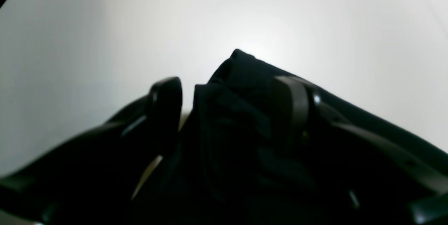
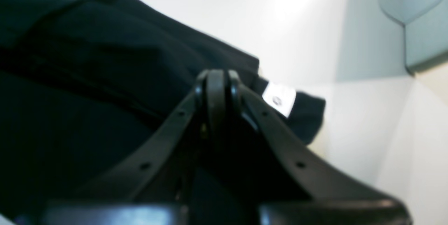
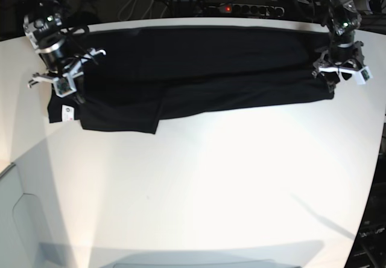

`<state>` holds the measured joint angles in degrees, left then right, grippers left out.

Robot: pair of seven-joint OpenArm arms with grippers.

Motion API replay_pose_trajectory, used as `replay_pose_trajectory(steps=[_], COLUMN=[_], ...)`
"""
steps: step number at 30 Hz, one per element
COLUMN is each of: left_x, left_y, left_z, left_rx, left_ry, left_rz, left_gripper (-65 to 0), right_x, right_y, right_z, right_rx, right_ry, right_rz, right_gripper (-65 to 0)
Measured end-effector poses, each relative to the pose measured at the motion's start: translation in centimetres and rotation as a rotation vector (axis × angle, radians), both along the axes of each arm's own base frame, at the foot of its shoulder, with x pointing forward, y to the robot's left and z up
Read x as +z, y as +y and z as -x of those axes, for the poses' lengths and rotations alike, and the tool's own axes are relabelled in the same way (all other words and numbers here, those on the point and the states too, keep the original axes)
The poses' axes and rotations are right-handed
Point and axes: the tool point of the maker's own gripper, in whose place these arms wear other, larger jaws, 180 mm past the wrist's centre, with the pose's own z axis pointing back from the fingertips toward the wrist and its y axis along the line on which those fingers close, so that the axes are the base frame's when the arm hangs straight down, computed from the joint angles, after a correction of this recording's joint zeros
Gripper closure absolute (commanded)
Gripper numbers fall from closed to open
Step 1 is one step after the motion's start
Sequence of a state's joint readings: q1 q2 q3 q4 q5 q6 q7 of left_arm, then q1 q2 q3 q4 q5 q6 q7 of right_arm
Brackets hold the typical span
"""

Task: Fold the T-shirt properly
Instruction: 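Release and regrasp the folded shirt's side edges with both grippers, then tuck and straighten the folded shirt's ends with both grippers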

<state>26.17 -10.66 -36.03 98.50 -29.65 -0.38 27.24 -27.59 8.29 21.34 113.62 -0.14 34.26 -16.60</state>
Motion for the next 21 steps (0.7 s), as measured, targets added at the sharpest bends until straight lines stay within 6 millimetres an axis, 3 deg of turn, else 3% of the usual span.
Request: replay_pose_trajectory(steps=[12,21], left_x=[-0.1,0.0], left_y=[0.1,0.1], left_z=[0.0,0.3], left_rx=[-0.003,-0.003], left_ry=[0.006,0.008], left_rz=[-0.007,-0.006], left_gripper=[-38.1,-38.1], right_x=[0.8,0.2], right_y=[-3.5,-3.7], right_z=[2.0,2.9], right_rx=[-0.076,-0.083], right_ry=[-0.037,-0.007], right_rz=[0.038,0.036], right_gripper=[0.0,0.0])
